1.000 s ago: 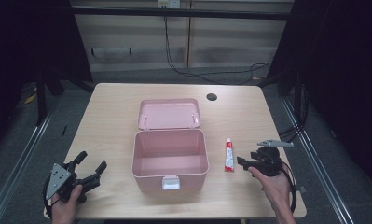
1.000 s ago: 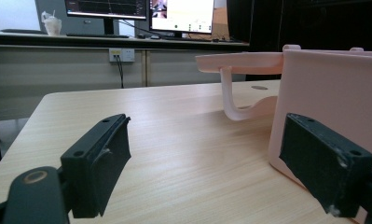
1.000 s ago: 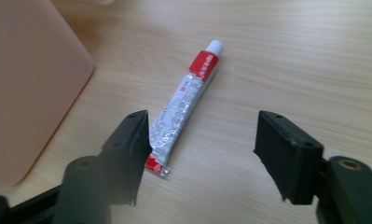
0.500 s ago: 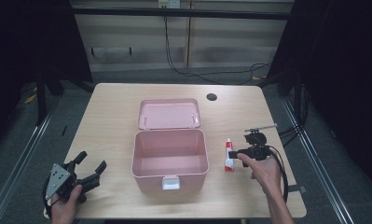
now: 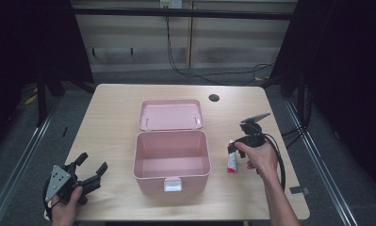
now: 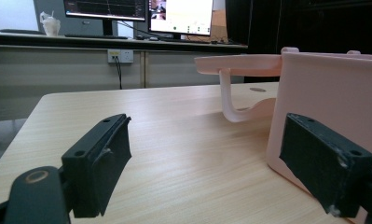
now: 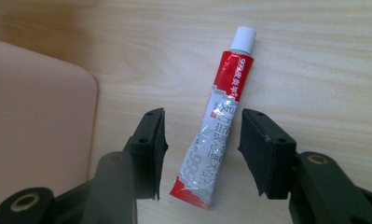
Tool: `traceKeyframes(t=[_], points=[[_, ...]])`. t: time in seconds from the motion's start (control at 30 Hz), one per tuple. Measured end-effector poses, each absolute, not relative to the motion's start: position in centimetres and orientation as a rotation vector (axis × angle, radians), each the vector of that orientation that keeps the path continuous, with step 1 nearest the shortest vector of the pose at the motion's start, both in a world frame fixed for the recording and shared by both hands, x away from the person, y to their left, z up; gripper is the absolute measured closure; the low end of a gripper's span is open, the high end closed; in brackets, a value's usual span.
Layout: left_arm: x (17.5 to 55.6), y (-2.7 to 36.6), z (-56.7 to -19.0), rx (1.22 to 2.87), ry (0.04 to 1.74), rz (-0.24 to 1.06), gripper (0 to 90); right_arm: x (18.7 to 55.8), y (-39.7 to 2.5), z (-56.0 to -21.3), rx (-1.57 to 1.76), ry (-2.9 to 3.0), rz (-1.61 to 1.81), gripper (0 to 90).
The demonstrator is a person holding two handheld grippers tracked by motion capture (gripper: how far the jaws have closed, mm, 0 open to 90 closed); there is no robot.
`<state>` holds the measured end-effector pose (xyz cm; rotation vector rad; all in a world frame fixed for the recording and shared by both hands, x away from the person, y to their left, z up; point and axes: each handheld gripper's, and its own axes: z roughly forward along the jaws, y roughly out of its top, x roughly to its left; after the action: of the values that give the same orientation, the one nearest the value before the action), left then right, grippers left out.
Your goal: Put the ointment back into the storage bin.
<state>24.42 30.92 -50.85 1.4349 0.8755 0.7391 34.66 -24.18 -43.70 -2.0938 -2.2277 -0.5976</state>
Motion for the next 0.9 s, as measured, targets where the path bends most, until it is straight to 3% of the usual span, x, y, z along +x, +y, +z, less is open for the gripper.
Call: traceKeyframes(t=[0.53, 0.9], points=[[24.4, 30.9, -50.8, 1.436, 0.868, 0.743, 15.8, 37.2, -22.3, -44.9, -2.161, -2.227, -0.286, 52.4], [24.4, 30.9, -50.9, 1.440, 0.860, 0.743, 15.9, 37.8, -20.9, -45.7, -2.205, -2.270, -0.131, 63.0]])
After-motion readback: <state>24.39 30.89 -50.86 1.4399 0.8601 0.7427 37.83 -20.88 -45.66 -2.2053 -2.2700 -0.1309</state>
